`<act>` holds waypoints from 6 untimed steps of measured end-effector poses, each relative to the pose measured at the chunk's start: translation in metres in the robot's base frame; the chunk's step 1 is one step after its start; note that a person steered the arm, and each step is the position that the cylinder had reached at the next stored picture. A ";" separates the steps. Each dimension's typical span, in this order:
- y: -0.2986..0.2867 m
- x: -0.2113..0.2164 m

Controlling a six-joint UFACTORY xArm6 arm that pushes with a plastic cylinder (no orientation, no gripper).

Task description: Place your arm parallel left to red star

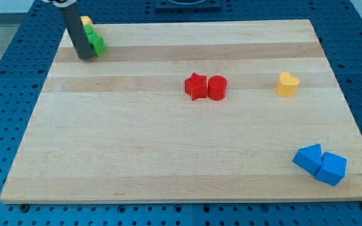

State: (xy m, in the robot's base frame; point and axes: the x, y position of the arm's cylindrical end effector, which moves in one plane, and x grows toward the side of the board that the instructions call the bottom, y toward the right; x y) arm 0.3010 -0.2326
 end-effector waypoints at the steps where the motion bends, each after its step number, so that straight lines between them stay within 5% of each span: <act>1: -0.002 0.002; 4: 0.054 0.103; 6: 0.149 0.164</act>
